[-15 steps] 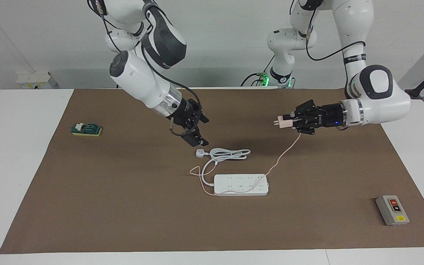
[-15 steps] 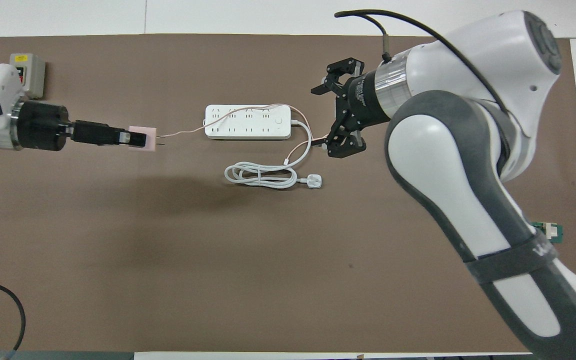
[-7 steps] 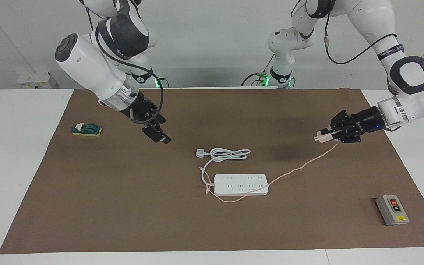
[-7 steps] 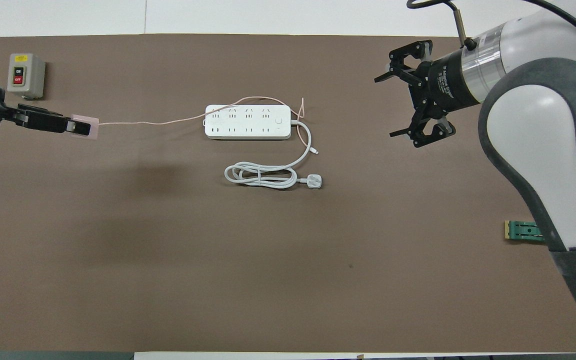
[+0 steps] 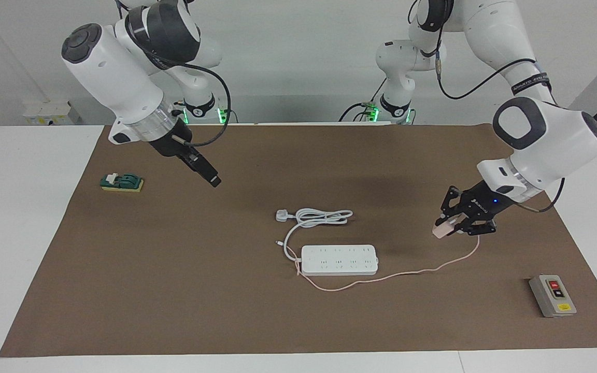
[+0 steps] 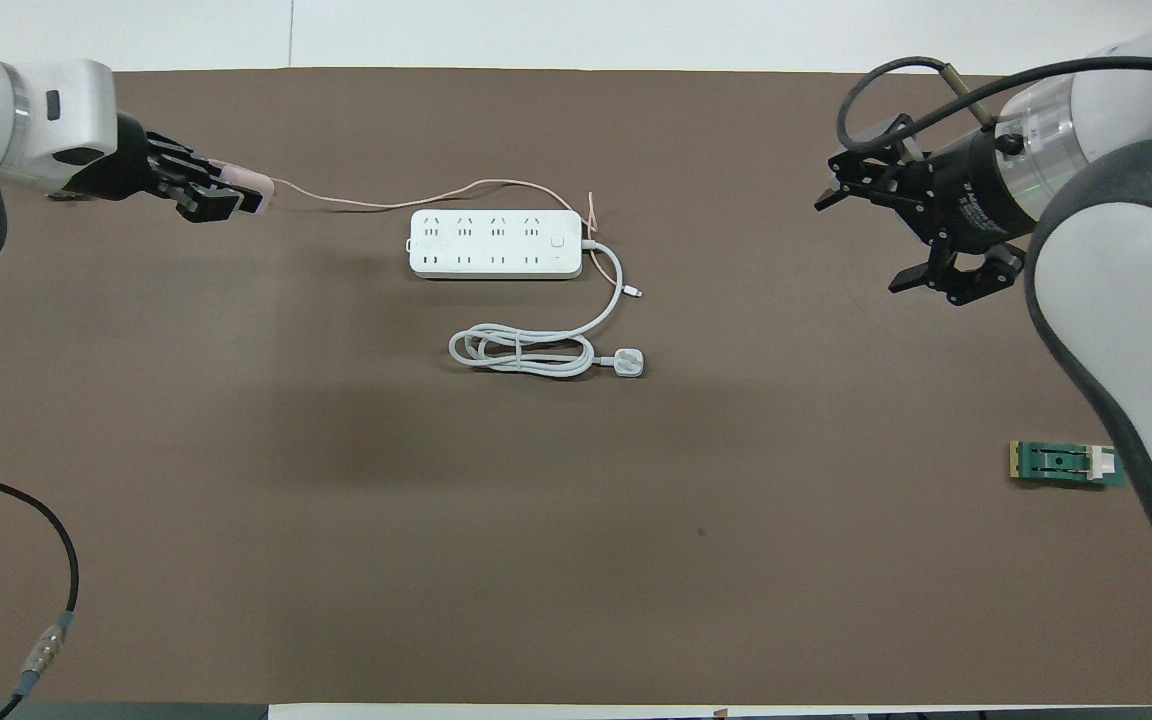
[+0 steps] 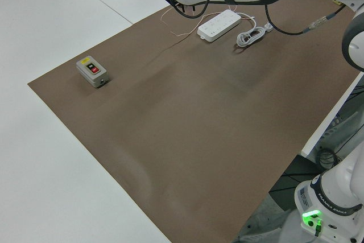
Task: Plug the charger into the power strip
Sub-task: 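Pull the charger back with the left gripper while the right gripper withdraws, then swing the held charger with the left gripper over the power strip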
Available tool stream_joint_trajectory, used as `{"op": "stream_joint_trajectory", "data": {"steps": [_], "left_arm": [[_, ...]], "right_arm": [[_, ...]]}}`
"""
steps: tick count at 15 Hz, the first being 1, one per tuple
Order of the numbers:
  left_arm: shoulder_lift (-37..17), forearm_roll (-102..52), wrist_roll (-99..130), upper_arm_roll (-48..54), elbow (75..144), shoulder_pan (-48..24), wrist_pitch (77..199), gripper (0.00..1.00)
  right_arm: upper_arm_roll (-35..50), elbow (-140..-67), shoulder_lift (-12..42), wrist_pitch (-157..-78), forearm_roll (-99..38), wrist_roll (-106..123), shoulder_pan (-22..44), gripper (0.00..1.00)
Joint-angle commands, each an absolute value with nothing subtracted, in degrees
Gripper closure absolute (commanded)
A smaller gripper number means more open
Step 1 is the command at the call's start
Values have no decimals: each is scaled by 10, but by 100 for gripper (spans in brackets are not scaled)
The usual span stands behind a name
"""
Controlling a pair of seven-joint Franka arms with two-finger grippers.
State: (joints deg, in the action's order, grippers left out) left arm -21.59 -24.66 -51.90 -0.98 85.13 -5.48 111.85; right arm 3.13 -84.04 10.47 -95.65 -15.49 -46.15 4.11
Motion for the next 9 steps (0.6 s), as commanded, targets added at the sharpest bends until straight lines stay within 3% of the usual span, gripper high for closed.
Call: {"op": "stream_joint_trajectory", "data": {"steps": [1, 6, 9], "left_arm": [[-222, -213, -539, -19, 848, -91, 1140, 100], [-221, -107, -539, -18, 869, -152, 1190, 100], [-207, -95, -537, -20, 923, -192, 1234, 100]], "right_arm": [[37, -859, 78, -937, -113, -338, 17, 0], [37, -870, 47, -912, -25, -124, 2, 0], [37, -899, 8, -908, -2, -23, -7, 0]]}}
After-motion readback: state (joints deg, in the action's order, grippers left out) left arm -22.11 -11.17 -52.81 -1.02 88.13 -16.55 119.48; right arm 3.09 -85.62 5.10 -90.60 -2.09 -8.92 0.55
